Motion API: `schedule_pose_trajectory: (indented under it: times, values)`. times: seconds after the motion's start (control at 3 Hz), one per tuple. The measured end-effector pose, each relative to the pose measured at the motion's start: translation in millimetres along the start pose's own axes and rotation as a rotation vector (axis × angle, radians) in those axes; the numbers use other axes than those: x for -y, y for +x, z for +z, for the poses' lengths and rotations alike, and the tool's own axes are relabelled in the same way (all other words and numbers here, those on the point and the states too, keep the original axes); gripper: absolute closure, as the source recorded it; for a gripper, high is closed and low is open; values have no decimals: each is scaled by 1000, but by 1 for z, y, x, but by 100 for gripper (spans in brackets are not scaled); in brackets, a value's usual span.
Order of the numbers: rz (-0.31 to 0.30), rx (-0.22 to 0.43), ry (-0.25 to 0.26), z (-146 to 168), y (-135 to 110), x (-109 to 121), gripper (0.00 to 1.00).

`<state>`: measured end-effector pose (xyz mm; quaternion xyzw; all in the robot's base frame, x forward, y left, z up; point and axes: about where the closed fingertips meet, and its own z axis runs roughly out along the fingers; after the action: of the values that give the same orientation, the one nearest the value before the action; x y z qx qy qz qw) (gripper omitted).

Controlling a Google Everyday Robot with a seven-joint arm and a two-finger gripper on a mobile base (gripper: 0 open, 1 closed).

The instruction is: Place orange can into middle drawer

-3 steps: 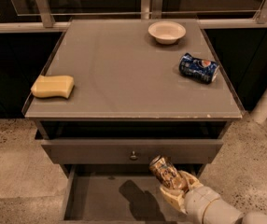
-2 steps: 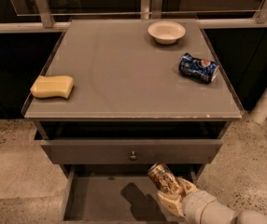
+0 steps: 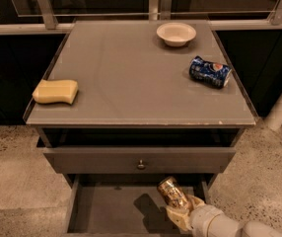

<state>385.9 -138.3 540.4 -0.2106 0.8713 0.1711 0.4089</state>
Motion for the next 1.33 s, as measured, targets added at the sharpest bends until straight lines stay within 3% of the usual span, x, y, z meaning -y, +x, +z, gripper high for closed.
schedule_pose_trajectory:
  times: [0.67,1.0,1.33]
  values:
    - [169,-49,-146,68,79,19,100]
    - [223,-61,-186,88,100,26,100]
    - [227,-64,-188,89,104,26,81]
